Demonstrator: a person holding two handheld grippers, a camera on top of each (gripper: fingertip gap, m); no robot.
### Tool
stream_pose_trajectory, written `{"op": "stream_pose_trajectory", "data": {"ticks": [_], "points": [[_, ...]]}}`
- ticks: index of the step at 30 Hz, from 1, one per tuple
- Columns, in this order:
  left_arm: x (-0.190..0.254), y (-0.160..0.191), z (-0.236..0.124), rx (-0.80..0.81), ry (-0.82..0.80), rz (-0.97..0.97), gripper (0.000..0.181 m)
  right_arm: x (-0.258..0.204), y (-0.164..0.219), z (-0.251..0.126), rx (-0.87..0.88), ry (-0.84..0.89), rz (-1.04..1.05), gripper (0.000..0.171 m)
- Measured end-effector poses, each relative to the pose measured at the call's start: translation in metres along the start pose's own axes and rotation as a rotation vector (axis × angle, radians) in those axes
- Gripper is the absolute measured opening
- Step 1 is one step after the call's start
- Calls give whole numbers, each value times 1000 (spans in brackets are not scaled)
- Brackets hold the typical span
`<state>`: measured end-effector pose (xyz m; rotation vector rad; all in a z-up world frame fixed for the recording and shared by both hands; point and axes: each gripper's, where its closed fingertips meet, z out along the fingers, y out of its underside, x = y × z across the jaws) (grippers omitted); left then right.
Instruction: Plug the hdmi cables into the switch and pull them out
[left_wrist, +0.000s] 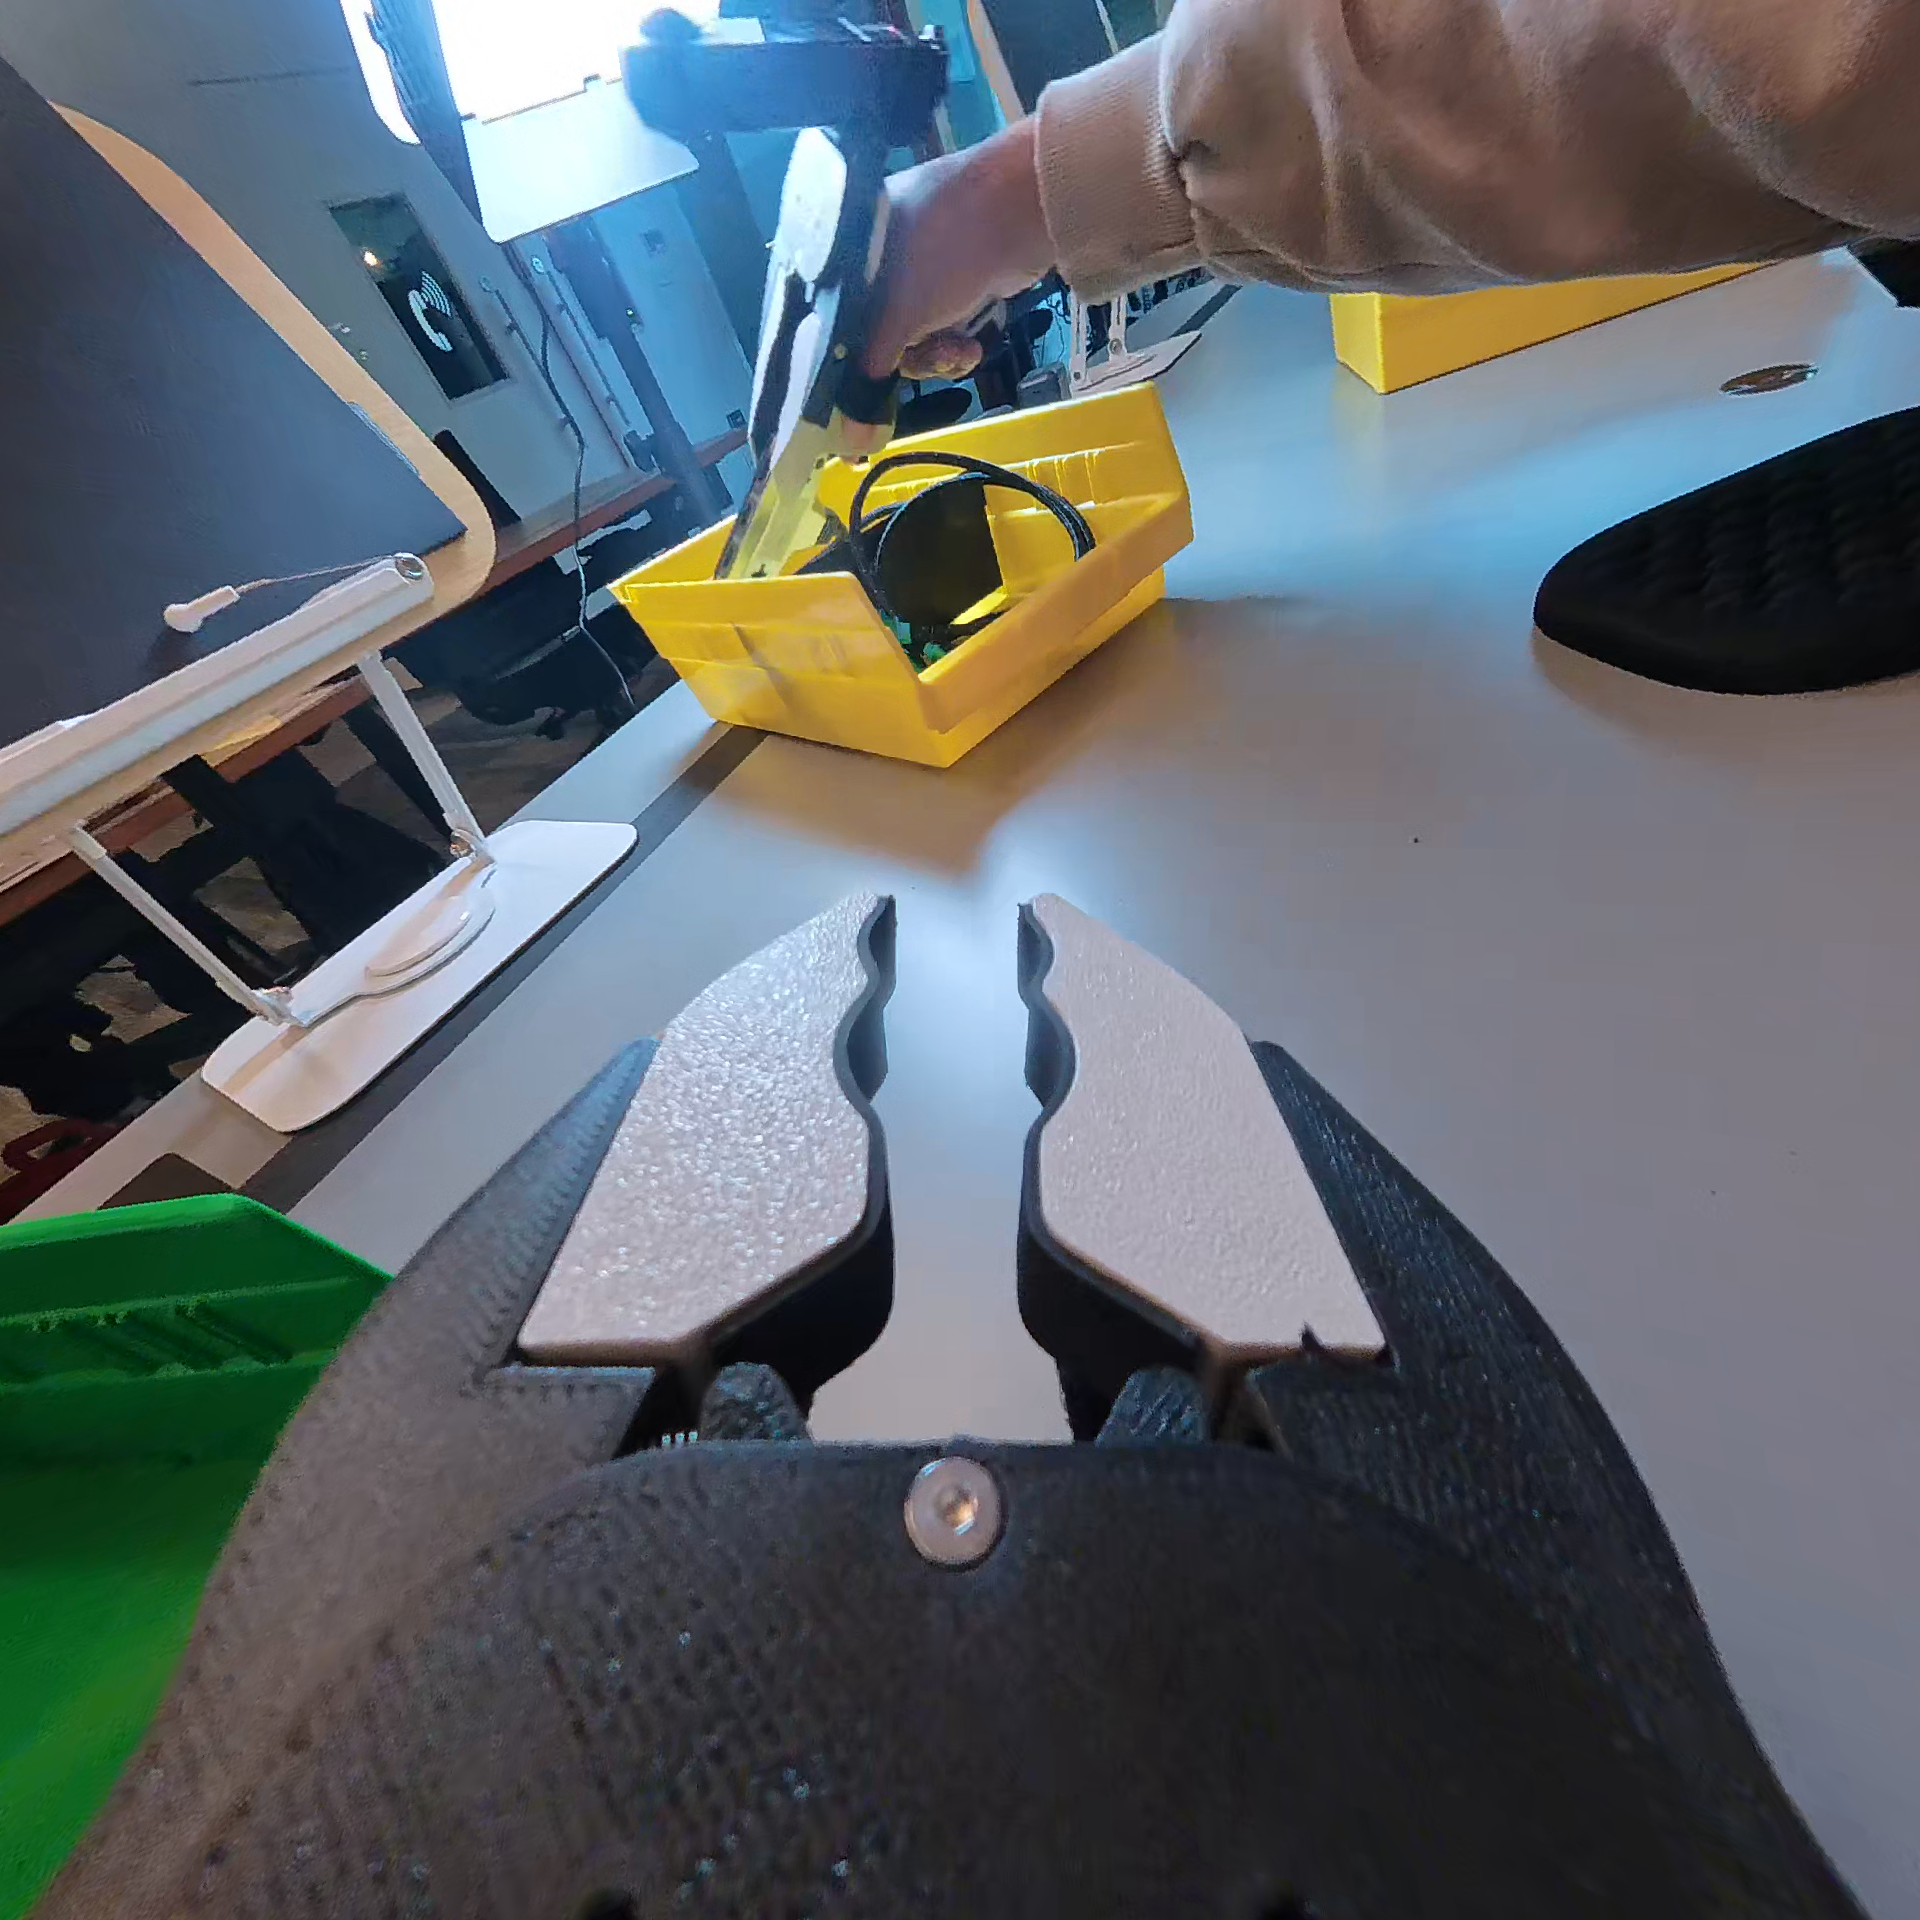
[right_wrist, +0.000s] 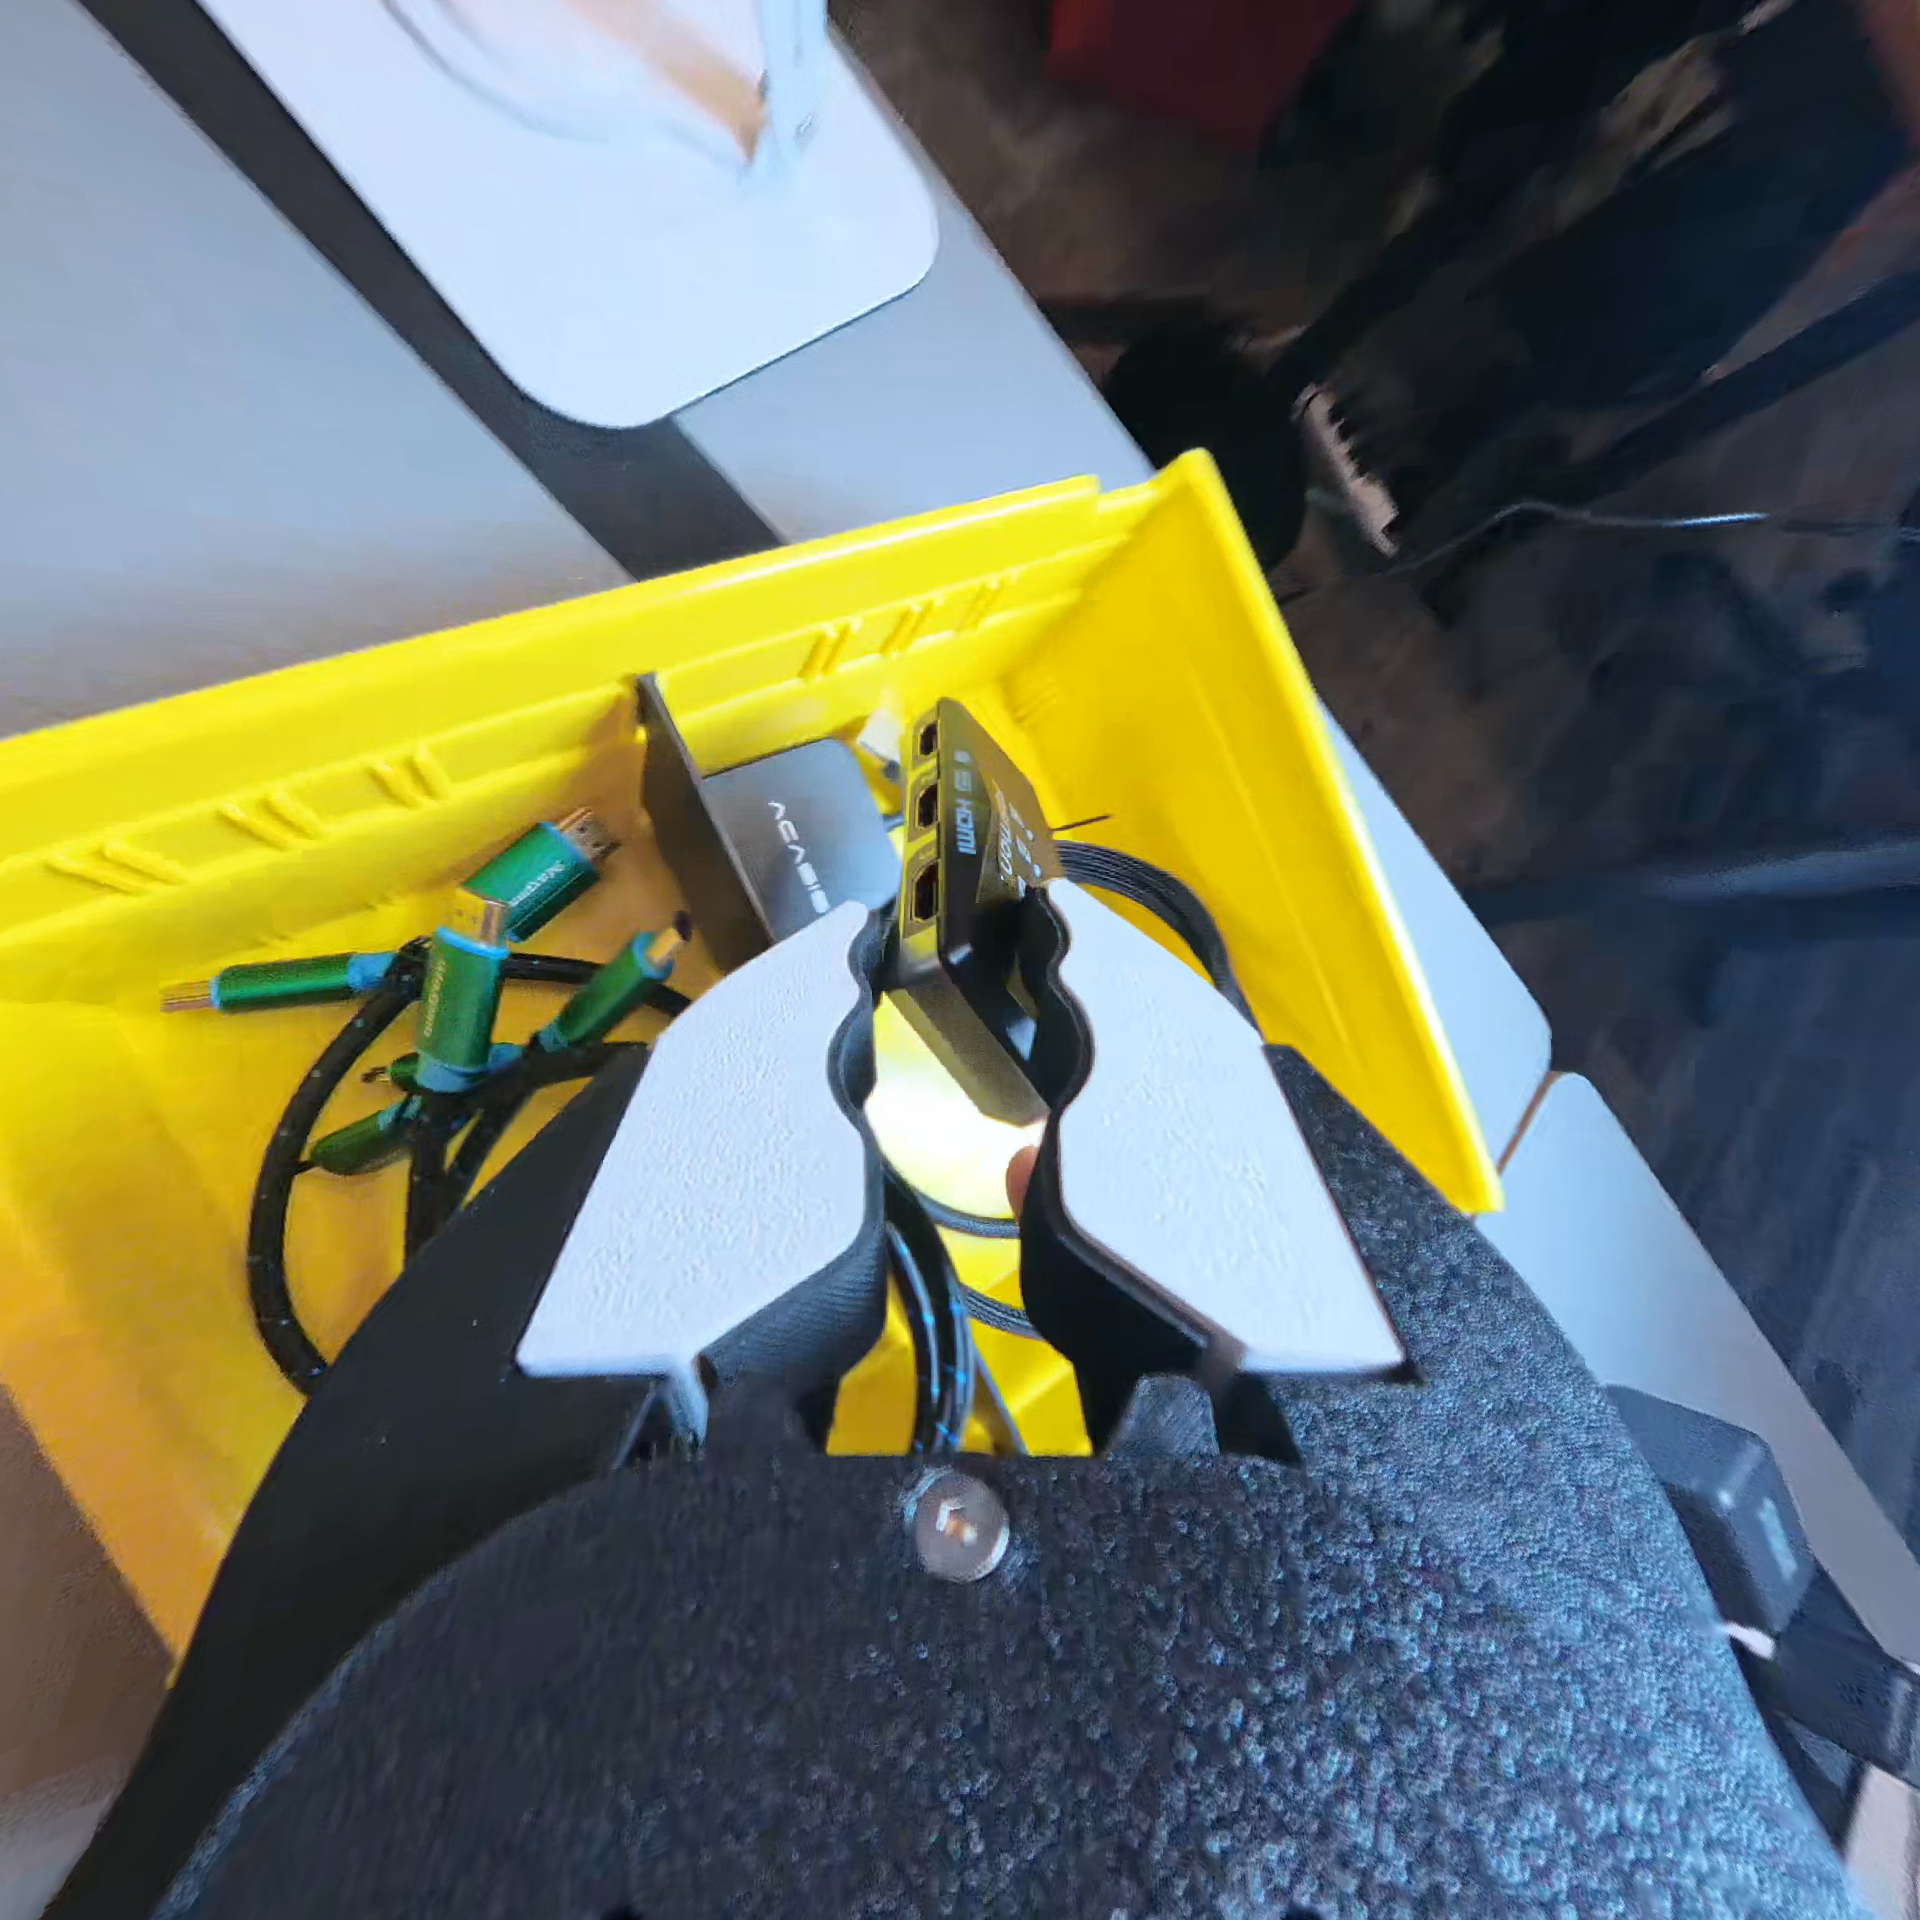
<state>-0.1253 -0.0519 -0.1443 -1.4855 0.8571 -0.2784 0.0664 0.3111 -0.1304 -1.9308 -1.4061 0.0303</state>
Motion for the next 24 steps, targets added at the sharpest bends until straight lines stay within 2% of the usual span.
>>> {"op": "stream_pose_trajectory", "data": {"ticks": [1,4,6,9,12,16,19,24], "points": [[1,1,0,-4,2,2,23,-6,-2,6,-32,-14,-22,26],[3,2,1,-15,6,14,23,-37,-4,25,-121,-149,-19,30],[4,2,0,-19,6,22,23,-41,-16,32,-78,-141,-26,33],[3,1,-2,-17,-3,28,22,-51,-38,24,17,-236,63,46],[0,0,-3,-19,-17,15,23,-43,-63,-7,207,-235,144,58],[-8,3,-4,-43,-42,-26,25,-53,-82,-73,472,-291,206,53],[-23,3,-12,-86,-110,-7,26,-84,-55,-99,432,-284,69,52],[-56,31,-42,-316,-195,27,36,-144,49,-87,4,-249,-283,60]]}}
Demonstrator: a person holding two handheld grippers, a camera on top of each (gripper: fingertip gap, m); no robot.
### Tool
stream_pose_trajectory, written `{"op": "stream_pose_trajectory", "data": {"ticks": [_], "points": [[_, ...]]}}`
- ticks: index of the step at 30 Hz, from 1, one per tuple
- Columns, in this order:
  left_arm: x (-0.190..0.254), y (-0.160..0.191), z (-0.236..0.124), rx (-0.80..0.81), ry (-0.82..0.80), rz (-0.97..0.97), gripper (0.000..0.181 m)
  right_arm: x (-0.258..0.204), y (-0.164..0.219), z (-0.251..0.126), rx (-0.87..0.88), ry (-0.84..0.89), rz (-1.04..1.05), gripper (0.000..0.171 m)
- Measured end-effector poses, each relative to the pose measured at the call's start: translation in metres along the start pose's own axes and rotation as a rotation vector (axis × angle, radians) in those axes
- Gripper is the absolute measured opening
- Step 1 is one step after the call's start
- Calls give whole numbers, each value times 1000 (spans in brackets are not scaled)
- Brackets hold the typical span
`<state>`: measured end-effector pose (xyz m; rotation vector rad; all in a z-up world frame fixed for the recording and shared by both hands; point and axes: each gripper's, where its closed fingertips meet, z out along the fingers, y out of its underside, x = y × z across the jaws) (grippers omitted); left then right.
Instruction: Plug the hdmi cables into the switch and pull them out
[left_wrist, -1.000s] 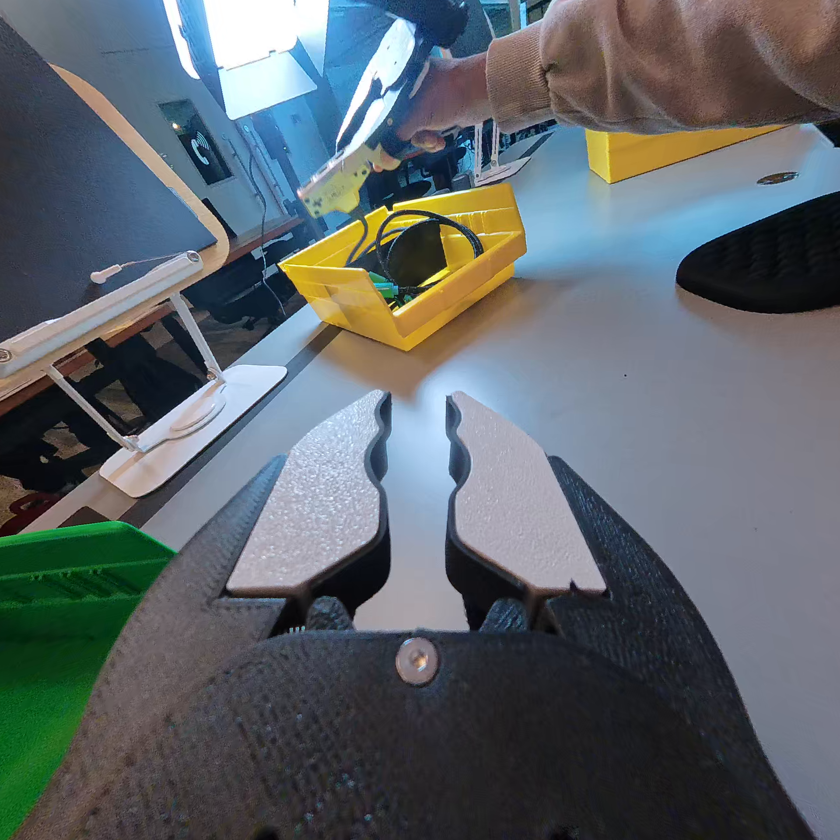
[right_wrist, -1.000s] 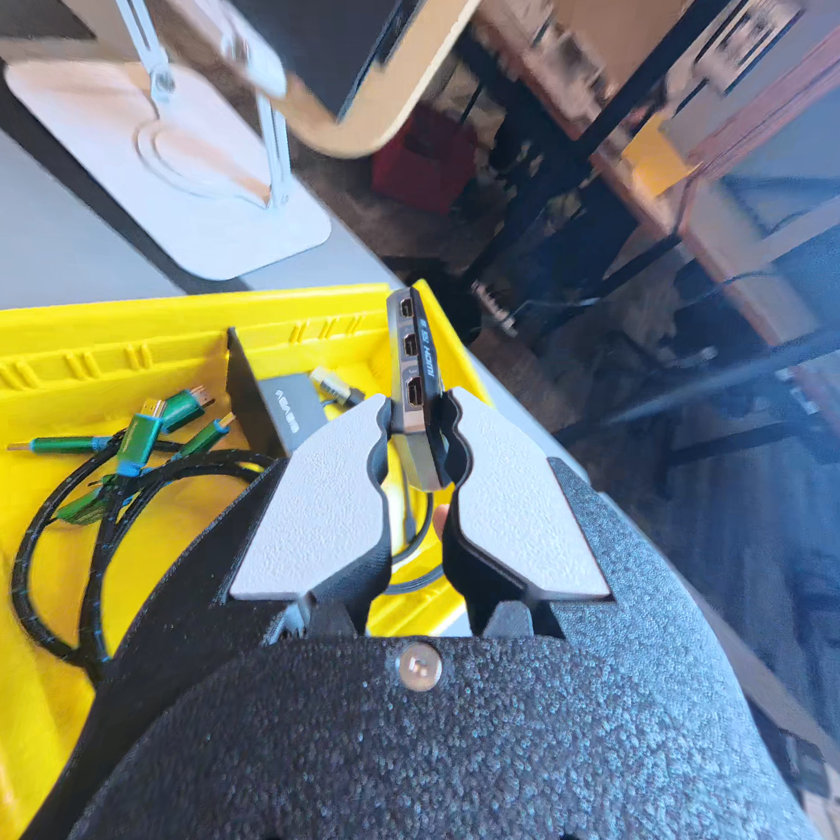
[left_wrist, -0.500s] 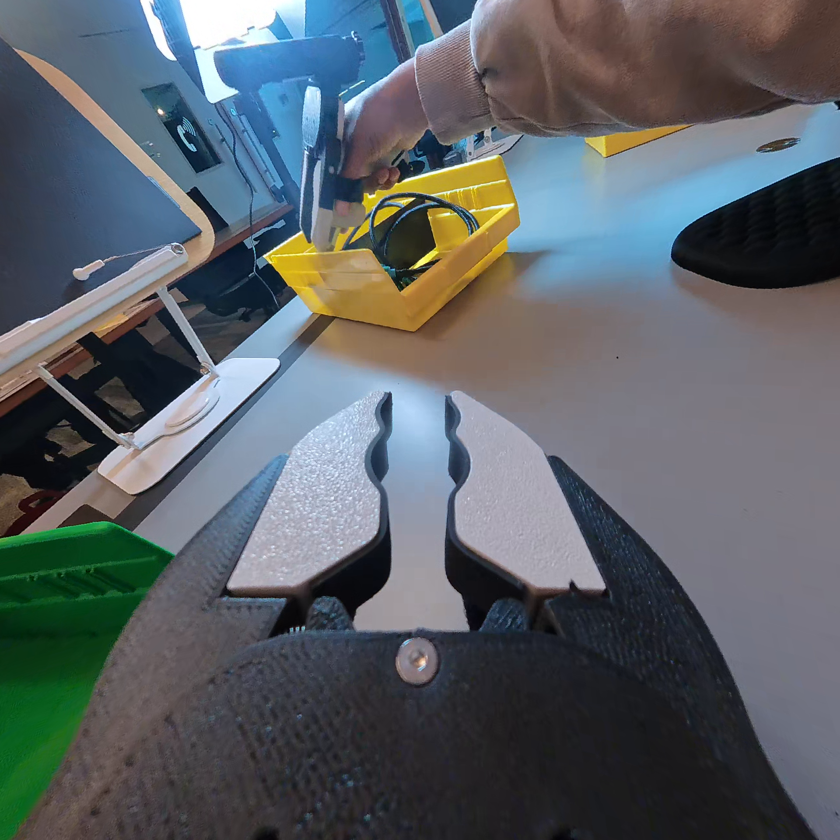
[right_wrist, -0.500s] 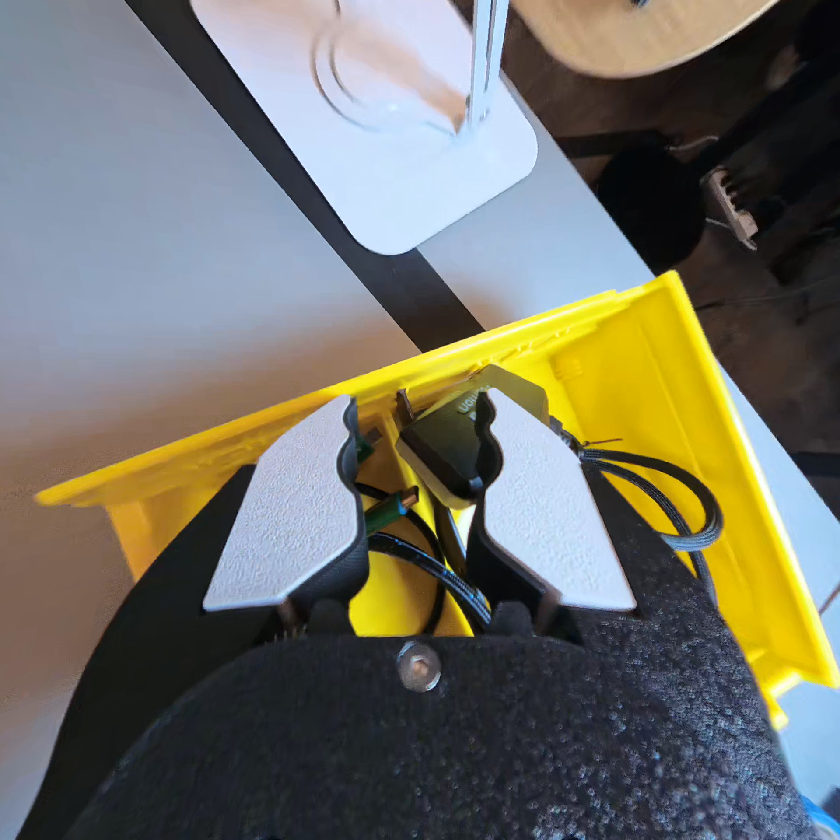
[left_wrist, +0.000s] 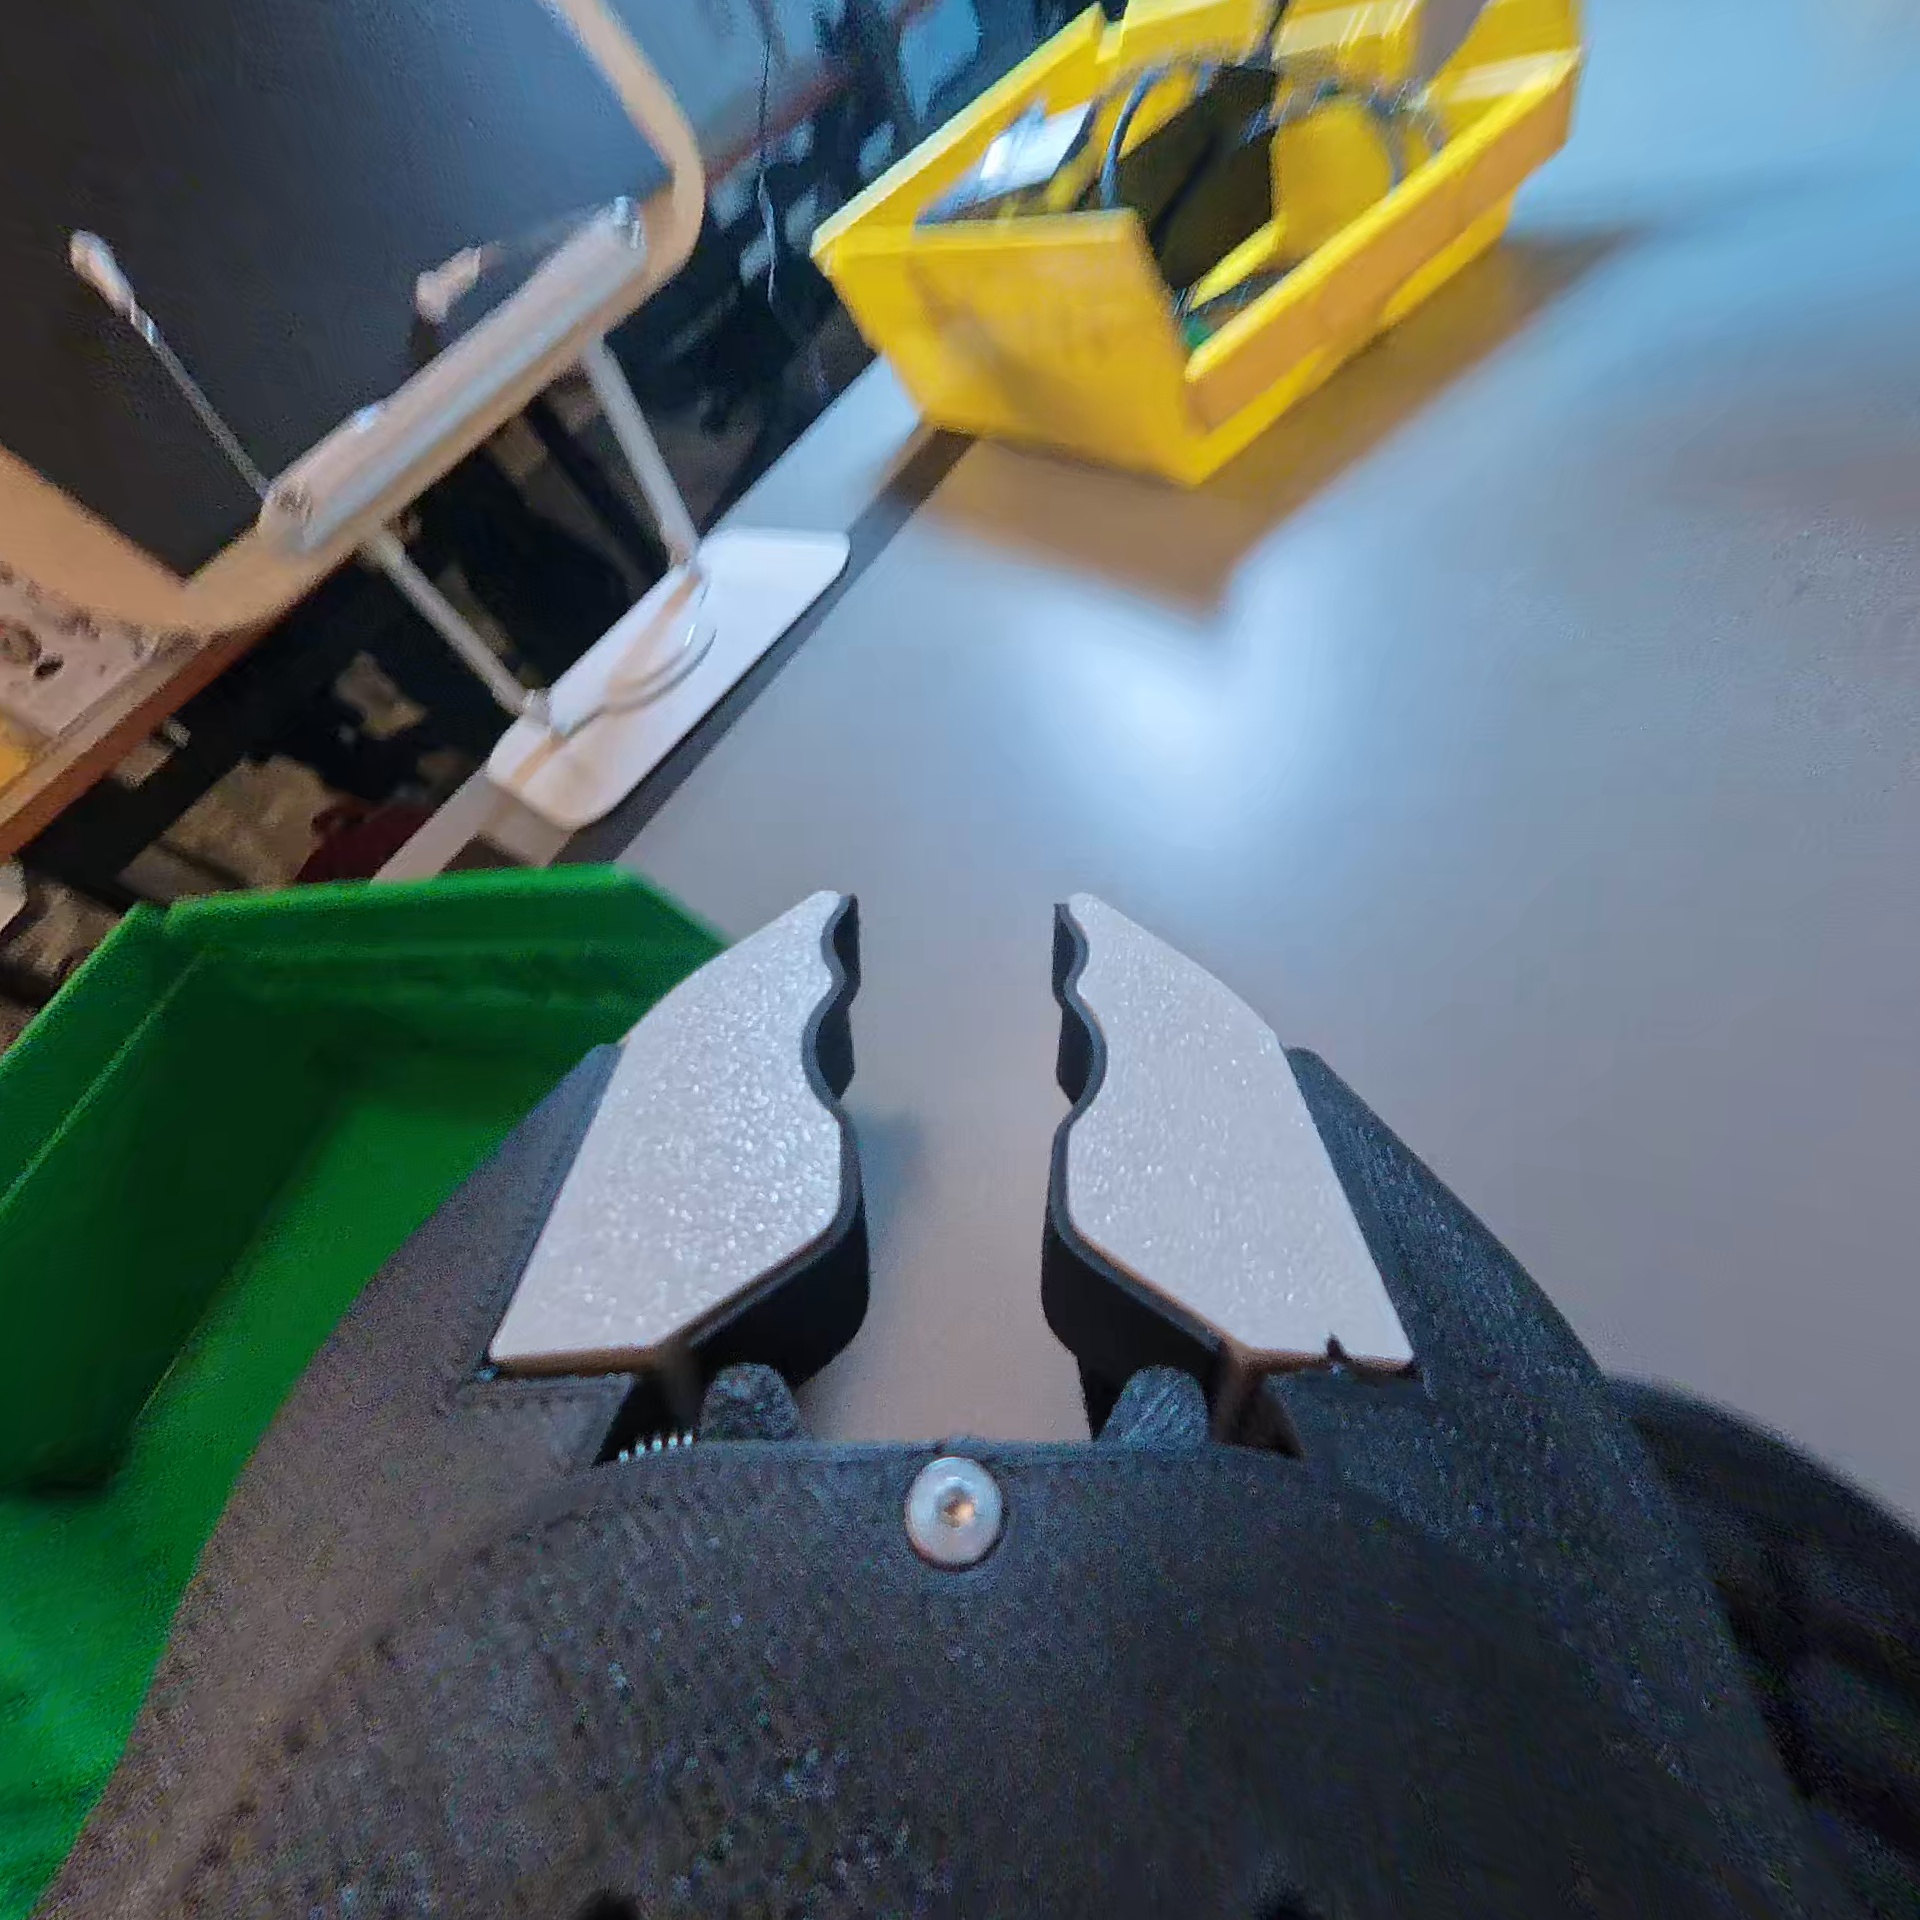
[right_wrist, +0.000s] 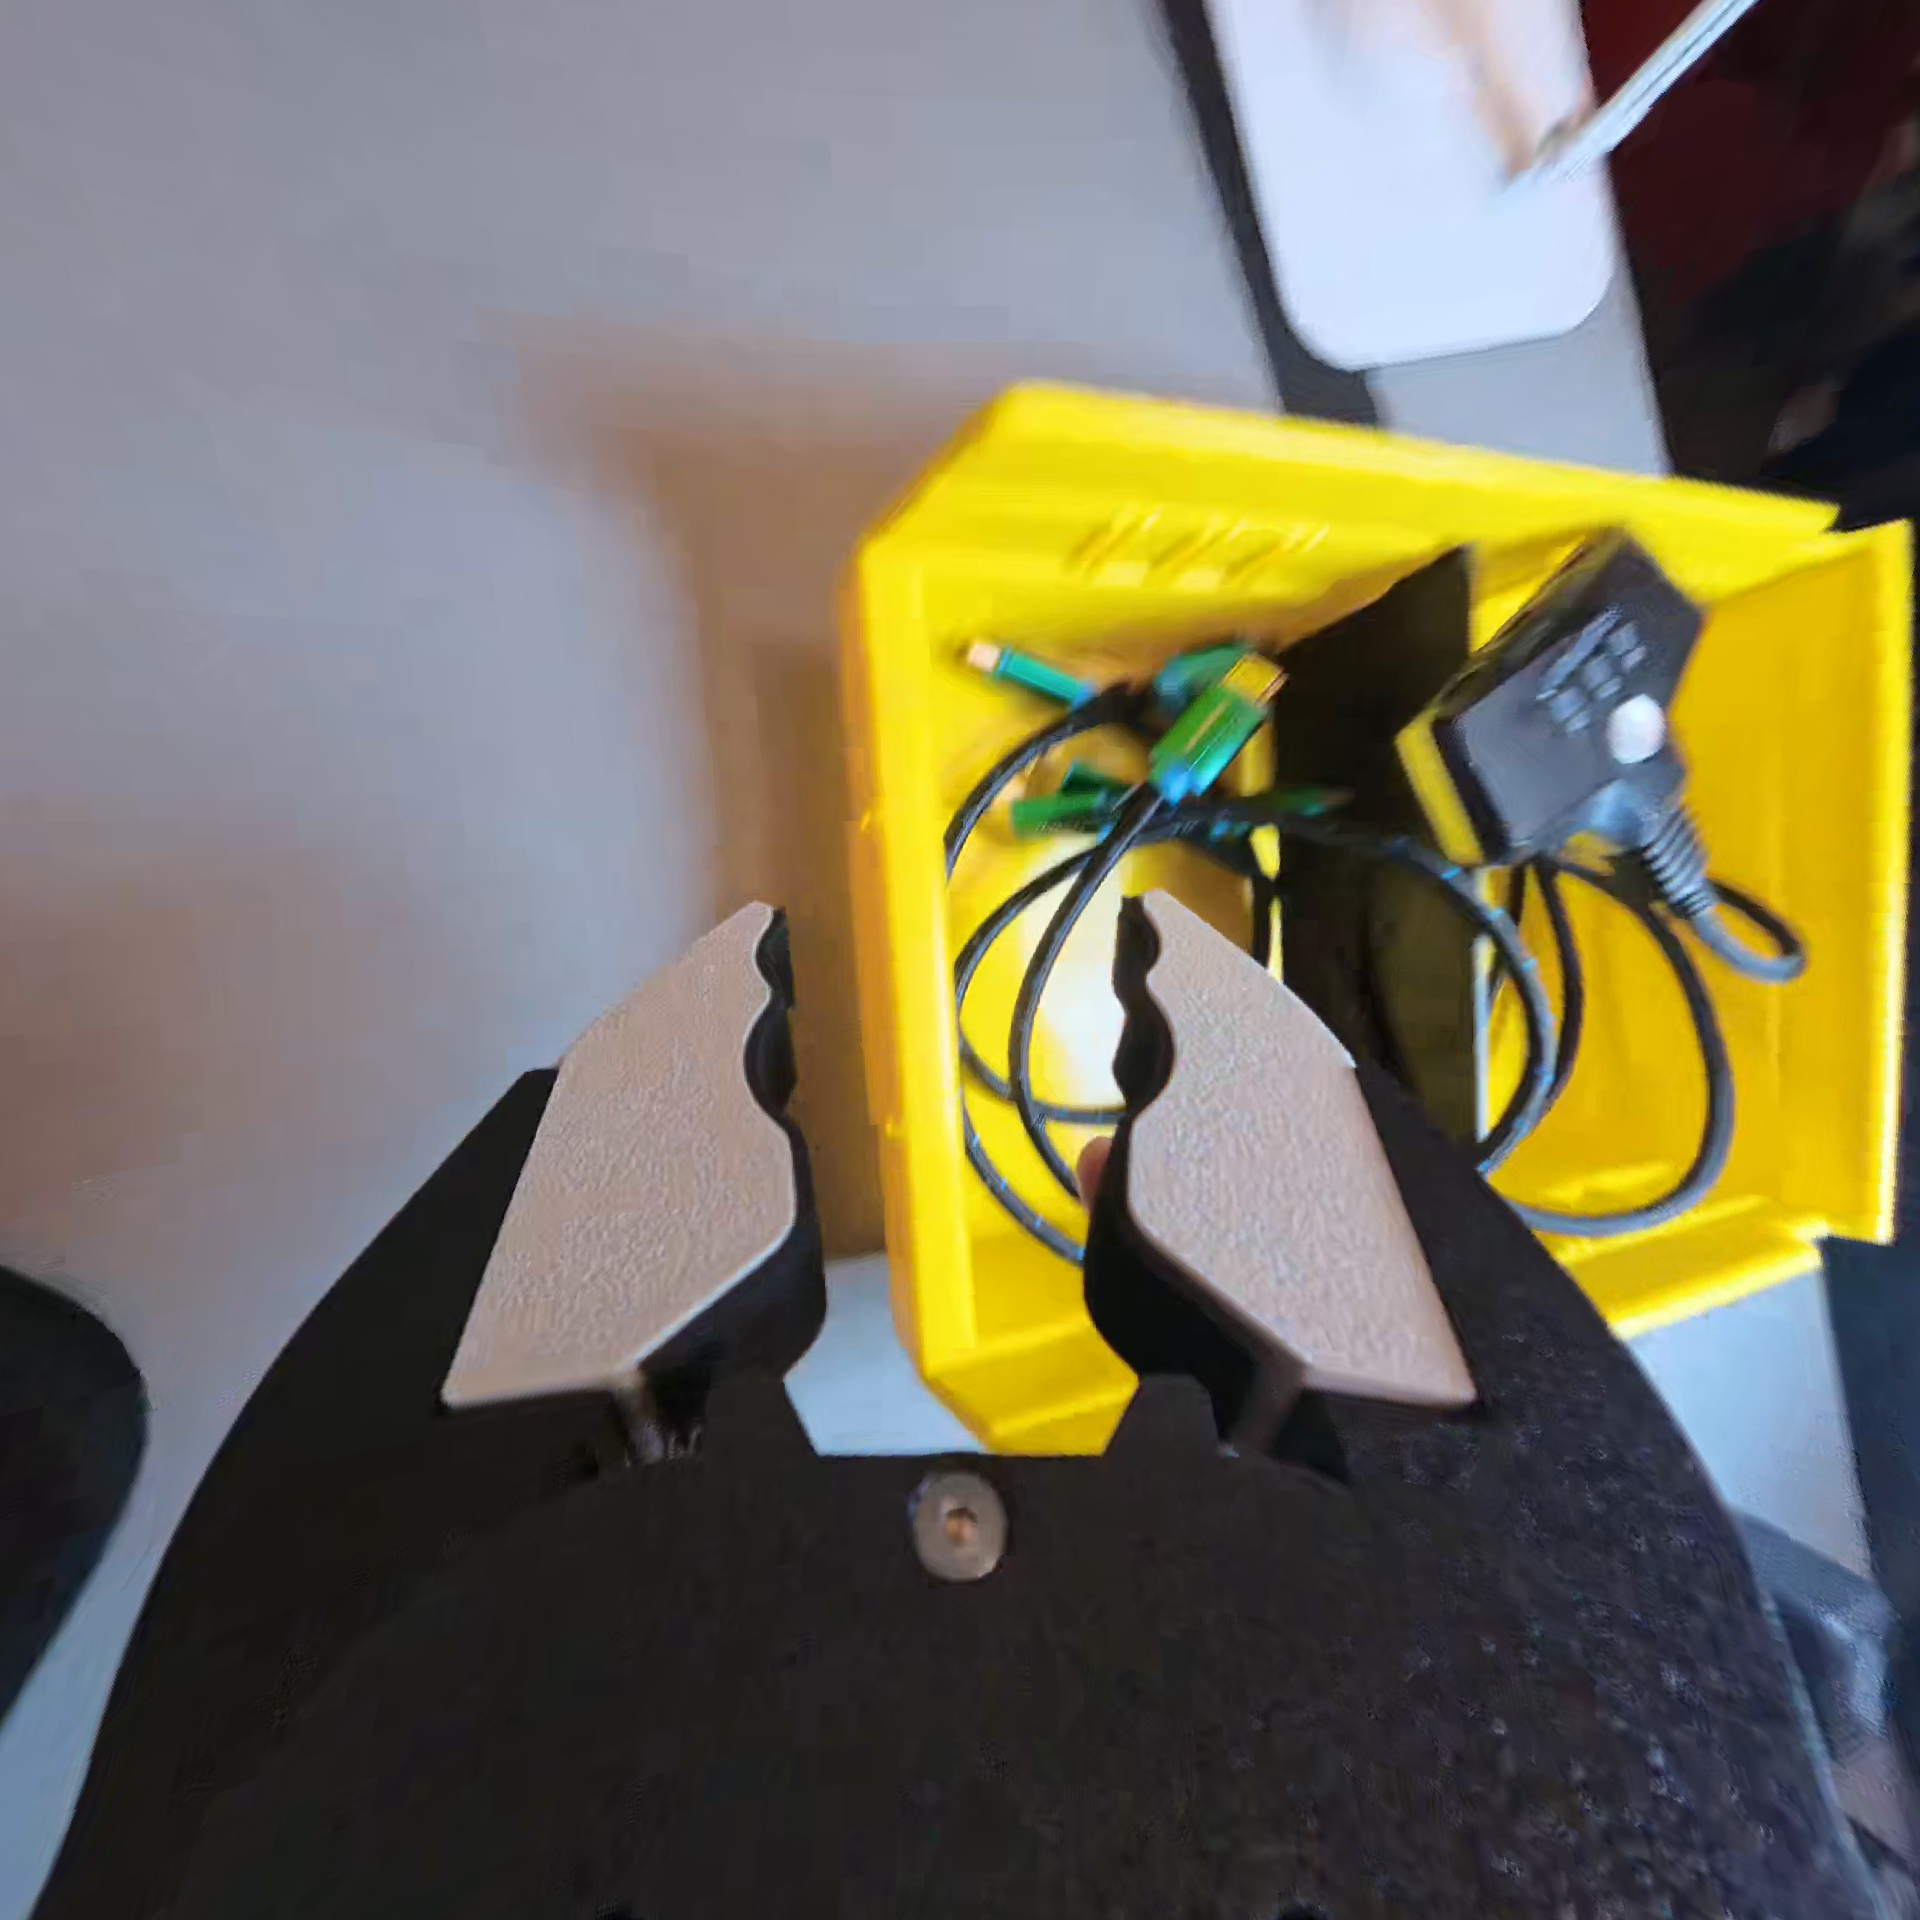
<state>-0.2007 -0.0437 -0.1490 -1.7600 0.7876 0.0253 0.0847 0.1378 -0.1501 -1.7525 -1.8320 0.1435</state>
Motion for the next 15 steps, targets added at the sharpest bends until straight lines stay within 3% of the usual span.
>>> {"op": "stream_pose_trajectory", "data": {"ticks": [4,9,10,15], "points": [[-32,53,-11,-294,-59,40,53,-20,35,32,-180,14,-107,60],[-49,107,-12,-545,-71,93,64,-18,35,68,-272,58,-212,43],[-57,115,-12,-583,-108,147,61,-12,33,71,-292,102,-244,32],[-79,135,-6,-675,-202,341,35,-21,24,72,-267,103,-305,32]]}}
